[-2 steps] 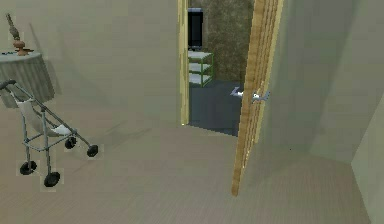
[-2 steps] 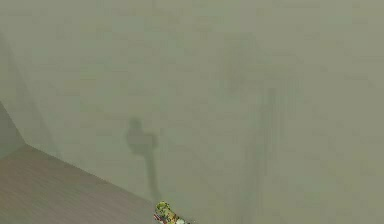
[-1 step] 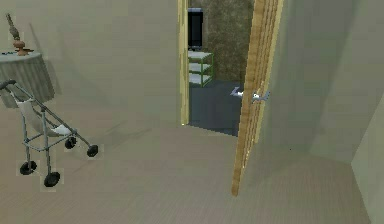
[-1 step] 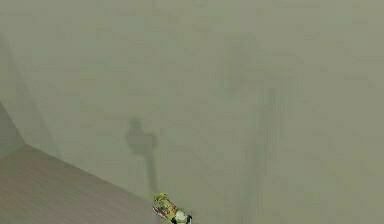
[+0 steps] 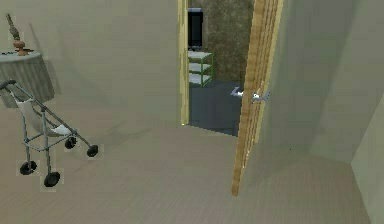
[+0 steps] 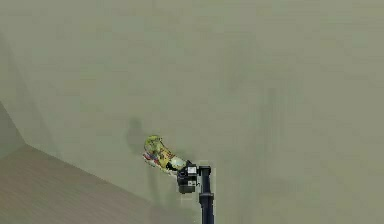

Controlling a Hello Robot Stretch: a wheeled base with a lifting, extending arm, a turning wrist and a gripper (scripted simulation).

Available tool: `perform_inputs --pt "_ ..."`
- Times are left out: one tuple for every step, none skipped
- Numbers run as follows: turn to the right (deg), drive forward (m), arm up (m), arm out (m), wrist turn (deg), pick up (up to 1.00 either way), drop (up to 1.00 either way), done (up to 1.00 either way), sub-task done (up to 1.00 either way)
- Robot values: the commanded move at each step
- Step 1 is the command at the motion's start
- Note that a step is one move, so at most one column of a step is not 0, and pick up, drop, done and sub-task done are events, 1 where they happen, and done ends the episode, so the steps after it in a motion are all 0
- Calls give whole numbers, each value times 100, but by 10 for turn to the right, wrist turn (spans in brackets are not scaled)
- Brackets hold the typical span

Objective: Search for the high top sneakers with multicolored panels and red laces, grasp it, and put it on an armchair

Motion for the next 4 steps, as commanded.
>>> perform_inputs --pt "0 0 46 0 0 0 0 0 0" --pt "0 0 0 0 -450 0 0 0 0" --pt "0 0 0 0 -450 0 0 0 0" --pt "0 0 0 0 -300 0 0 0 0"
